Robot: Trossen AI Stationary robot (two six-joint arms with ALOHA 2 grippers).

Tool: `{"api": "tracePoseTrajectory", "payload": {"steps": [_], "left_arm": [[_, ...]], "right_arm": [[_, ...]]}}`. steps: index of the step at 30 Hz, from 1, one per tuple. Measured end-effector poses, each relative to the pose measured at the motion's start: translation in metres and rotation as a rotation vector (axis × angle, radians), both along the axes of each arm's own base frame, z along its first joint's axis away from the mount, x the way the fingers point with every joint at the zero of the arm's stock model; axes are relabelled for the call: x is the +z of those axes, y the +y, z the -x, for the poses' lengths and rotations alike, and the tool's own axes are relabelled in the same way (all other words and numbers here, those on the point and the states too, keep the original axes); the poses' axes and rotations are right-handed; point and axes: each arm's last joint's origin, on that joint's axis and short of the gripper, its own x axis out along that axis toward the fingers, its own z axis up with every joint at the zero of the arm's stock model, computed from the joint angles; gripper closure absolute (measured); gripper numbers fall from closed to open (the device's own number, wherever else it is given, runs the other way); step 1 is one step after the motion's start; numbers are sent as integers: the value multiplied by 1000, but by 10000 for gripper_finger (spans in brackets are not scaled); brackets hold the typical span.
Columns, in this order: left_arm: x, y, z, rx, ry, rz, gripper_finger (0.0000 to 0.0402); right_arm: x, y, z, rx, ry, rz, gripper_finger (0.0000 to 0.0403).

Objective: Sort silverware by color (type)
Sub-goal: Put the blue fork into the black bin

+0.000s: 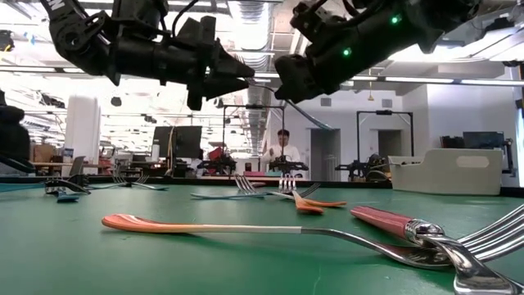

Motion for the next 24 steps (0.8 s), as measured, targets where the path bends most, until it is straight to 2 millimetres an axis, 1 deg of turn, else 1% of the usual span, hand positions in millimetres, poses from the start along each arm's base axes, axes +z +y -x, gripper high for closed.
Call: {"api": "tracePoseTrajectory", "payload": {"steps": [2,4,8,9,10,14,18,21,24], "left_arm": [[0,0,0,-1,0,-2,258],[0,-1,0,-5,0,-2,284],[0,-1,0,-9,3,-2,365],[0,-1,0,-8,4,-2,382],[0,0,0,-7,4,-2,391],[-1,0,0,-10,28,-21,399],[0,1,5,0,96,-44,401],[8,0,14,11,143,-56,401],[16,-4,29,31,238,-95,401]], "right_arm": [[1,2,0,-6,7,20,382],[1,2,0,-2,11,27,380],[1,2,0,3,16,31,363],[1,2,0,4,16,30,357],[1,3,0,9,16,29,352],[1,3,0,31,16,18,340],[1,5,0,35,-2,-1,338],[1,5,0,33,-6,-8,337],[-1,4,1,22,-11,-37,336]]}}
